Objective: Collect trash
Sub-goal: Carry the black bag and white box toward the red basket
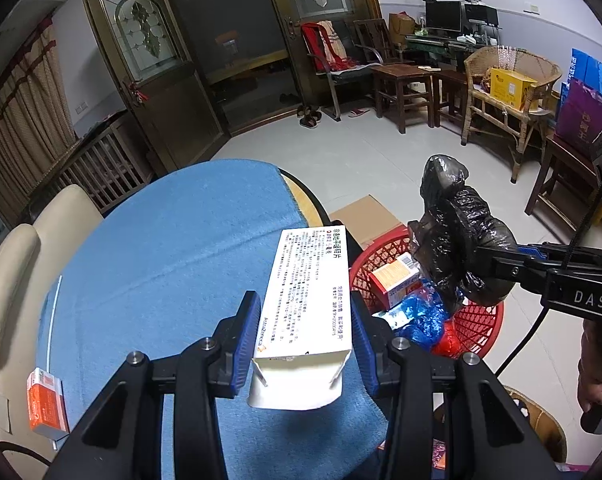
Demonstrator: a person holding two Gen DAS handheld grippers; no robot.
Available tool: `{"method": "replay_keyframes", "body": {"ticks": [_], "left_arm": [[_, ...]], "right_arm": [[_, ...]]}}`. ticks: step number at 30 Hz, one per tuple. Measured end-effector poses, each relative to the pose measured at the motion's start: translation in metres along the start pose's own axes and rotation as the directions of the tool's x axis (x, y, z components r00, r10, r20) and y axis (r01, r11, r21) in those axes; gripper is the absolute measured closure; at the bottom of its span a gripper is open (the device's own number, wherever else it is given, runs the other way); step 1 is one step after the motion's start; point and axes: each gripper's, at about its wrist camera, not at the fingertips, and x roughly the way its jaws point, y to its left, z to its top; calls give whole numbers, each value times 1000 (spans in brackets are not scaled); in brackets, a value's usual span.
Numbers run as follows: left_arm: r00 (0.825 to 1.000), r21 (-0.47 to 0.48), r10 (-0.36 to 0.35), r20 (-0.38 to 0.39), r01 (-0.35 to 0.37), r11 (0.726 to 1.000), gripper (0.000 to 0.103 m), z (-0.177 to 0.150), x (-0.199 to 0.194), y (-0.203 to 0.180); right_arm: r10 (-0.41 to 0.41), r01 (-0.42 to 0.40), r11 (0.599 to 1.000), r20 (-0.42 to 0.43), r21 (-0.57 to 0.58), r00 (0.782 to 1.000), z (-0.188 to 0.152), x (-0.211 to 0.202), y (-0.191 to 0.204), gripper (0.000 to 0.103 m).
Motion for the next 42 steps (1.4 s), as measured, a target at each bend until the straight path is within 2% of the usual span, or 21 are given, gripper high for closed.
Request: {"method": "replay_keyframes", "body": {"ticks": [17, 30, 42], "left_arm": [[997, 17, -75, -34, 76, 997, 58, 1, 15, -17], [989, 29, -135, -59, 136, 990, 57, 9, 31, -40], [984, 37, -158, -85, 161, 986, 57, 13, 39, -51]], "right_arm": [[-24, 24, 999, -5, 32, 1000, 0, -7, -4, 73], [-61, 60, 994, 5, 86, 998, 3, -13, -24, 73], [-87, 84, 985, 9, 149, 996, 3, -14, -48, 73]]}}
